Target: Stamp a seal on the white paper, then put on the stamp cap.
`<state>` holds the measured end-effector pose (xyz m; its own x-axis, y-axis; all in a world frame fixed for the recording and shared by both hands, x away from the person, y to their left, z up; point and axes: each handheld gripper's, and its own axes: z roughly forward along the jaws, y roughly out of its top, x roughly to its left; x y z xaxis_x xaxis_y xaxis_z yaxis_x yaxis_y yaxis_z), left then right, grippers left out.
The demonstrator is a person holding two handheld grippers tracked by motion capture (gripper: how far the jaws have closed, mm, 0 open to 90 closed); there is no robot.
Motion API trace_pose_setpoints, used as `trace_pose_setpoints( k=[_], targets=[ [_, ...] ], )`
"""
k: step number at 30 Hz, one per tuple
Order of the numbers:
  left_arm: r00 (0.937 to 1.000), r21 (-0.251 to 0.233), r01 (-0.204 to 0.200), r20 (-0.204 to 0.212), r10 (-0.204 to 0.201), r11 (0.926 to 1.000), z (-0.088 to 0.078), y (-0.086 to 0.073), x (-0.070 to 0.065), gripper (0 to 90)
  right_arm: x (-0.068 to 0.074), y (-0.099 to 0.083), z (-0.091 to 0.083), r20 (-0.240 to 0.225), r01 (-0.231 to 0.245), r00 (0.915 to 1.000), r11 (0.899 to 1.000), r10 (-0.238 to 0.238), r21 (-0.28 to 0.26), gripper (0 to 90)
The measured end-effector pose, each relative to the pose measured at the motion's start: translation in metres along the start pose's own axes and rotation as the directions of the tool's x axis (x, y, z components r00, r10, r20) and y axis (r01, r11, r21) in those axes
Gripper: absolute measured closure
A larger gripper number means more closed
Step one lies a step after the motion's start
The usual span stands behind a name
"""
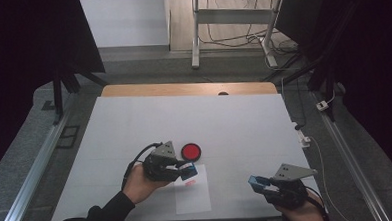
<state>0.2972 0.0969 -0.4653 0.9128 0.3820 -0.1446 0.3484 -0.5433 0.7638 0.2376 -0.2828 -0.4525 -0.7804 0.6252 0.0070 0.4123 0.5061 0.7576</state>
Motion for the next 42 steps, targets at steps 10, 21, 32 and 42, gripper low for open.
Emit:
trace_pose_setpoints(
  k=[10, 21, 32, 42],
  targets=[
    [0.9998, -0.036, -0.015, 0.012, 0.015, 0.9992, -0.013, 0.003, 0.002, 70.1, -0.001, 0.0, 0.0, -0.003, 0.001, 1.0, 1.0, -0.001, -0.002, 68.2],
    [0.9984, -0.093, -0.029, 0.045, 0.034, 0.9952, -0.027, 0.009, 0.0, 70.1, 0.0, 0.0, 0.0, -0.001, -0.001, 1.0, 1.0, 0.001, 0.0, 68.2],
    [0.9979, -0.123, -0.027, 0.055, 0.034, 0.9921, -0.037, 0.011, 0.001, 70.1, 0.0, 0.0, 0.0, -0.003, 0.0, 1.0, 1.0, 0.0, 0.001, 68.2],
    [0.9976, -0.122, -0.031, 0.058, 0.039, 0.992, -0.039, 0.011, 0.003, 70.1, -0.001, 0.0, 0.0, -0.002, -0.009, 1.0, 1.0, 0.009, 0.001, 68.1]
  ],
)
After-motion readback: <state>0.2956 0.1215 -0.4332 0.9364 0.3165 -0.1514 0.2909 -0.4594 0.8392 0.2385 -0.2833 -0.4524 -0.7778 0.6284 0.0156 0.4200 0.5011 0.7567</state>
